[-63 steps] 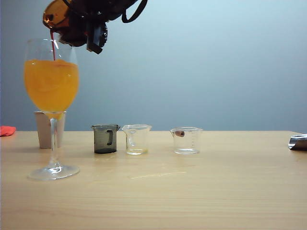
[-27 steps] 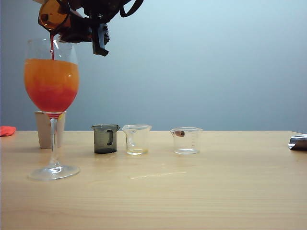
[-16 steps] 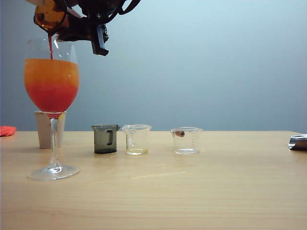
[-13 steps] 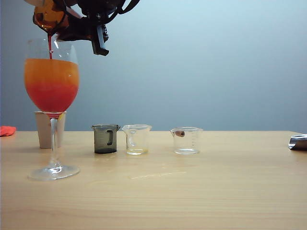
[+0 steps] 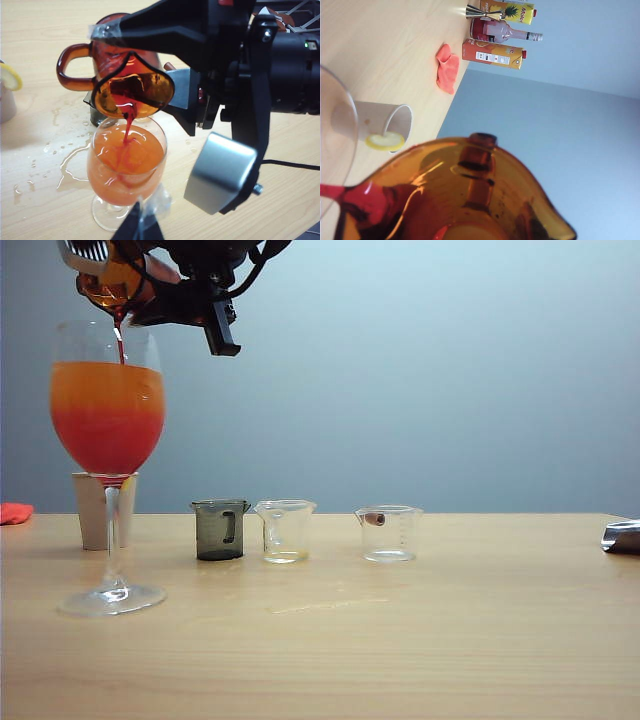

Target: Pick up the fourth measuring cup from the left, pour the grenadine inside into the goblet, and finally put the measuring cup back in its original place.

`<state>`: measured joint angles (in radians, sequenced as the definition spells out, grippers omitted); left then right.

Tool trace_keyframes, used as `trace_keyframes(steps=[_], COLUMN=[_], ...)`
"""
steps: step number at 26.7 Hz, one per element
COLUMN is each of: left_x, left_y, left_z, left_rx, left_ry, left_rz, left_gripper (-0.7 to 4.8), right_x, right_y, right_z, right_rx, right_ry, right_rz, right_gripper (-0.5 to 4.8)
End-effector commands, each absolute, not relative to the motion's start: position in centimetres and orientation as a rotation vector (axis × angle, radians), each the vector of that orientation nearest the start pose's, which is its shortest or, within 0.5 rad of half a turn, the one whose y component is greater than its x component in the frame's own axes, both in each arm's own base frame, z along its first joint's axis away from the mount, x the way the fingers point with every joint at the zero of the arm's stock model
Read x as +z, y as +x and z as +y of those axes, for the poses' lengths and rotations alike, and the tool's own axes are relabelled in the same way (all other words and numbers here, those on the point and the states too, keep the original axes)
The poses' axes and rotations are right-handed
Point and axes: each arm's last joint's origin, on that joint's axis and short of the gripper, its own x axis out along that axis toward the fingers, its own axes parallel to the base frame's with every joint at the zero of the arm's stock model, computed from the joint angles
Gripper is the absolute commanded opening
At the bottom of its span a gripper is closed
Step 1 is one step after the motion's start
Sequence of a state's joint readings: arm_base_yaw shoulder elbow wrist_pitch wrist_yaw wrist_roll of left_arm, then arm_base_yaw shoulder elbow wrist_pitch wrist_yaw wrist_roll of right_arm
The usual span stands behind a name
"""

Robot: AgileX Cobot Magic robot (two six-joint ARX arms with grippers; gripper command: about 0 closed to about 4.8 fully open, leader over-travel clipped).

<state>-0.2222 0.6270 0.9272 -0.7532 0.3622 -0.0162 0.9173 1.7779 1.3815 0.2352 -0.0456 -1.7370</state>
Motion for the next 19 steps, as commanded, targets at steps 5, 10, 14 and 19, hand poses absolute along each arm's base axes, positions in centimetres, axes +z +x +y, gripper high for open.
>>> trace_keyframes(steps=[5,10,14,19], left_x=[34.84,34.84,34.84,34.83], left_y=[10.22,10.22,10.22,10.23], left_z=[-3.36,-3.36,-3.36,-3.36], left_rx=[-0.572,-0.572,-0.572,-0.572], left_ry=[-0.046,-0.046,-0.046,-0.046], left_rz=[0.451,0.451,0.451,0.451], left_gripper=[-0.05,-0.05,-0.05,-0.05], right_x=[31.42,31.42,31.42,31.43], right_y=[25.31,25.32,25.32,25.32], right_z=[33.29,33.28,33.28,33.28], right_rx=[0.770,0.756,0.746,0.742], right_ry=[-1.717,-1.760,-1.791,-1.802], right_rz=[-0.780,-0.805,-0.823,-0.830], right_gripper=[-0.05,-0.05,-0.05,-0.05])
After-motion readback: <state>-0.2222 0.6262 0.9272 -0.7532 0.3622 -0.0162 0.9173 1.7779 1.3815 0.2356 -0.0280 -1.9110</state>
